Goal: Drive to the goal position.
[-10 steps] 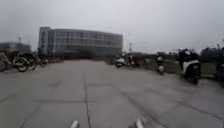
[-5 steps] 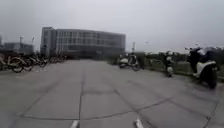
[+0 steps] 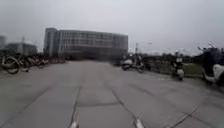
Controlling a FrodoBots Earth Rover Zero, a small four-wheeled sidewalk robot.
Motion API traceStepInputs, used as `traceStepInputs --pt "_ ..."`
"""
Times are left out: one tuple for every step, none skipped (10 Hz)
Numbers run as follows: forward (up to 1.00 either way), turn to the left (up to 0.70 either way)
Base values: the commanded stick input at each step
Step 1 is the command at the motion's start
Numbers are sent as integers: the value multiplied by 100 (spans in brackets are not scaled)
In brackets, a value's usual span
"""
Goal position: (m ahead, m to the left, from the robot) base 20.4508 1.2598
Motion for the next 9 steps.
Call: traceStepInputs --pt "100 1" --pt "100 1" --pt "100 1" --pt "100 1" --pt "100 1" --pt "100 1" --pt "100 1" --pt "100 1" --pt "100 1"
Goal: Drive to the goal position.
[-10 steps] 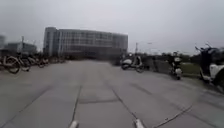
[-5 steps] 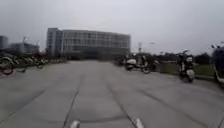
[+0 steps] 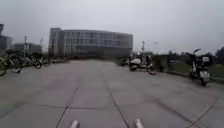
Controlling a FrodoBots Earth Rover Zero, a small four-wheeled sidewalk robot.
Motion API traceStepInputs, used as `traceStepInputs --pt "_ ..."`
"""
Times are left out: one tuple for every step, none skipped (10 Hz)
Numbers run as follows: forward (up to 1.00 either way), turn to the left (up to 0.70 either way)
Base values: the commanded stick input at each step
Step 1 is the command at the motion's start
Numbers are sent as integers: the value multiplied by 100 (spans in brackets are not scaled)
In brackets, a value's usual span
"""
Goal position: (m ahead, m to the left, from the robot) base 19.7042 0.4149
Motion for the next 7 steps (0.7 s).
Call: traceStepInputs --pt "100 1" --pt "100 1" --pt "100 1" --pt "100 1" --pt "100 1" --pt "100 1" --pt "100 1"
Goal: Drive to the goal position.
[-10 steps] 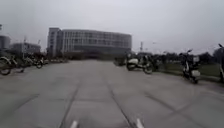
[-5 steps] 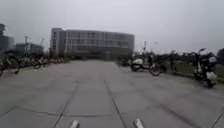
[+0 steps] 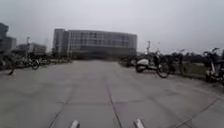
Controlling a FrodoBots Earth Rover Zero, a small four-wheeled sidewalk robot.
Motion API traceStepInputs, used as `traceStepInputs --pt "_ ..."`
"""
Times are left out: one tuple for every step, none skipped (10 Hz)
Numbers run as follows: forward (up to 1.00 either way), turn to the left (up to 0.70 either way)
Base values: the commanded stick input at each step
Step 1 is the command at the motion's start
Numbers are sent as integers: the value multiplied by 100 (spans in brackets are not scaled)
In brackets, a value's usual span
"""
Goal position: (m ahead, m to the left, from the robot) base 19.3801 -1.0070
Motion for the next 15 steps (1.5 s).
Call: traceStepInputs --pt "100 1" --pt "100 1" --pt "100 1" --pt "100 1" --pt "100 1" --pt "100 1" --pt "100 1" --pt "100 1" --pt "100 1" --pt "100 1" --pt "100 1" --pt "100 1" --pt "100 1" --pt "100 1" --pt "100 1"
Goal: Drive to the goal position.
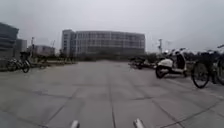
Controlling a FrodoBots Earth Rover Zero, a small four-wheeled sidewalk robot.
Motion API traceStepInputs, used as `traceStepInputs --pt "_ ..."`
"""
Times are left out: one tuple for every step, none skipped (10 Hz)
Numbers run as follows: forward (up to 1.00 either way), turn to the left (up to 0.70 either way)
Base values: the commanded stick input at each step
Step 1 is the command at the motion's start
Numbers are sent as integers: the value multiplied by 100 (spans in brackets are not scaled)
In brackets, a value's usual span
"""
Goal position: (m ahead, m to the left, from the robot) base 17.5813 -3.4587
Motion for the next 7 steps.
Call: traceStepInputs --pt "100 1" --pt "100 1" --pt "100 1" --pt "100 1" --pt "100 1" --pt "100 1" --pt "100 1"
